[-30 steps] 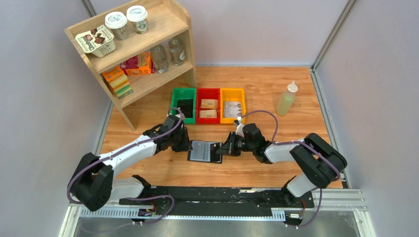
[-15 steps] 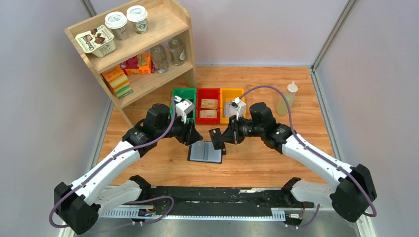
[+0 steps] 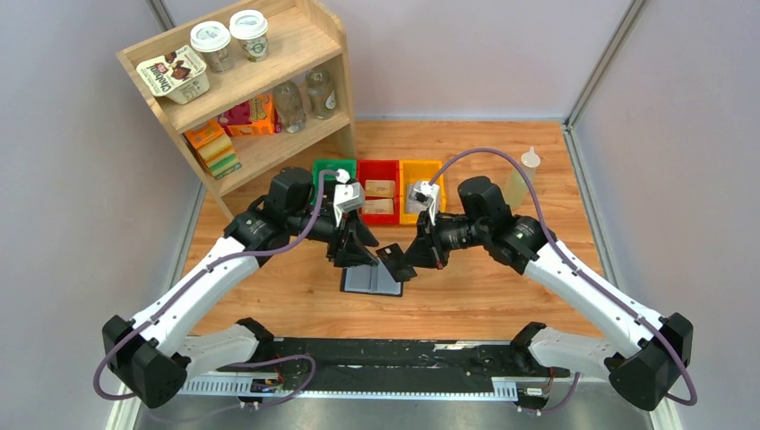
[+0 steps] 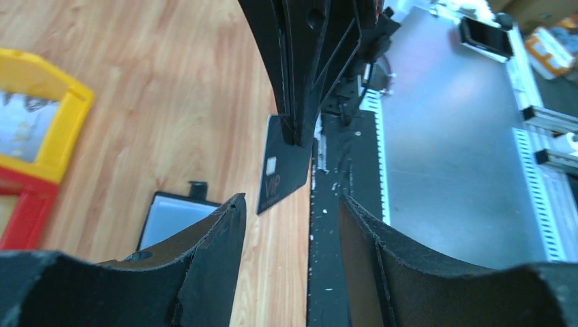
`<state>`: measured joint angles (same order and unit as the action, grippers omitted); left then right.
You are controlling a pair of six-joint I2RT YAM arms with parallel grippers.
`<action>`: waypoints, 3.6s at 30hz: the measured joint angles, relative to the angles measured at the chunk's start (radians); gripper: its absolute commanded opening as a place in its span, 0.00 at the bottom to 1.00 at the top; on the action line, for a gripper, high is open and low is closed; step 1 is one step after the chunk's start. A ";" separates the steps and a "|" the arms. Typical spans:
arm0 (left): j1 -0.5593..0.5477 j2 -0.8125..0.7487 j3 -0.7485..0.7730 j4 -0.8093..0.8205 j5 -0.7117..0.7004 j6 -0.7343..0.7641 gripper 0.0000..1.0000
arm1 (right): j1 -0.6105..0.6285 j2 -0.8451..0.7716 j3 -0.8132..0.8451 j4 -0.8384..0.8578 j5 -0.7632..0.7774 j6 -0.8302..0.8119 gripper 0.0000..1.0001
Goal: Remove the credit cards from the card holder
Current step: Place the credit card in the storage box, then remove the credit card from the card holder.
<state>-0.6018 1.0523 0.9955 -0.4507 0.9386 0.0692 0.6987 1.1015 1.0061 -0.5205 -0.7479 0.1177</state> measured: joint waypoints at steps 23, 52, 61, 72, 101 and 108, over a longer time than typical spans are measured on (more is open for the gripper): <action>-0.038 0.174 0.079 -0.106 0.132 0.036 0.00 | 0.034 0.027 0.050 -0.061 -0.034 -0.091 0.22; 0.276 0.233 -0.135 0.285 -0.872 -0.475 0.00 | 0.024 -0.163 -0.306 0.279 0.450 0.325 0.67; 0.301 0.486 -0.010 0.337 -0.893 -0.510 0.01 | 0.024 -0.166 -0.327 0.312 0.466 0.402 0.66; 0.303 0.607 0.058 0.359 -0.878 -0.569 0.33 | 0.024 -0.167 -0.327 0.324 0.470 0.439 0.62; 0.220 0.057 -0.385 0.084 -0.686 -0.657 0.46 | 0.330 0.372 -0.051 0.265 0.788 0.456 0.66; 0.174 0.058 -0.489 0.141 -0.607 -0.772 0.46 | 0.348 0.538 -0.007 0.198 0.845 0.414 0.66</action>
<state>-0.4282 1.1107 0.5064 -0.3099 0.3321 -0.7025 1.0470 1.6398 0.9989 -0.3222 0.0967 0.5320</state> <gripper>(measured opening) 0.465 0.660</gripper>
